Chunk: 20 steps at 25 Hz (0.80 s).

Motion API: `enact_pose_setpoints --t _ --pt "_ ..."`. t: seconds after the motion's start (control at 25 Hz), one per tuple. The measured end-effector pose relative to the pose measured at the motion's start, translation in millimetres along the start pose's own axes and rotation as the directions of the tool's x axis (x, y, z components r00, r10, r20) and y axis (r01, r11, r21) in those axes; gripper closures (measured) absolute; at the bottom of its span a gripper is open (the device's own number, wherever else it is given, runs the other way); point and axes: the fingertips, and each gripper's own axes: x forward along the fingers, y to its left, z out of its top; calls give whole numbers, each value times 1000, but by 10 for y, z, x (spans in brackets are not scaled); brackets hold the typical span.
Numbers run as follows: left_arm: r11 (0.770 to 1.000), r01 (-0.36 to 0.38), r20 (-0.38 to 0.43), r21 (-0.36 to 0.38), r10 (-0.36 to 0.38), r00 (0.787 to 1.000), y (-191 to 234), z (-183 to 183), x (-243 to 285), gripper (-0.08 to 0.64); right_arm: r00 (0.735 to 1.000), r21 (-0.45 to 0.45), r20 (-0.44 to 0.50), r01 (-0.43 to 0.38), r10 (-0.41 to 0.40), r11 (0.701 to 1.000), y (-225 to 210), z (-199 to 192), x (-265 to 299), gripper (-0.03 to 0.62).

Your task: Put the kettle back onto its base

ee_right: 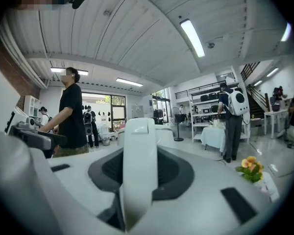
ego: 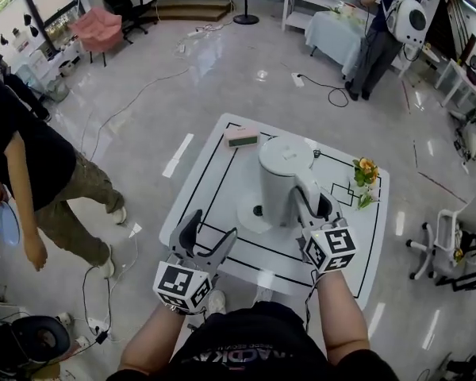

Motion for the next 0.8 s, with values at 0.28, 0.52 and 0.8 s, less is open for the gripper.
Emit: enact_pose_setpoints --t 0.28,0.52,0.8 --pt "999 -51 -7 -6 51 999 222 -5 -171 210 996 8 -2 -86 86 996 381 5 324 476" --pt "997 -82 -10 -15 82 997 379 9 -259 210 993 11 -12 -116 116 993 550 -36 474 476" --pt "996 -88 -17 -29 87 996 482 -30 -269 210 991 3 -10 -131 131 991 633 -114 526 476"
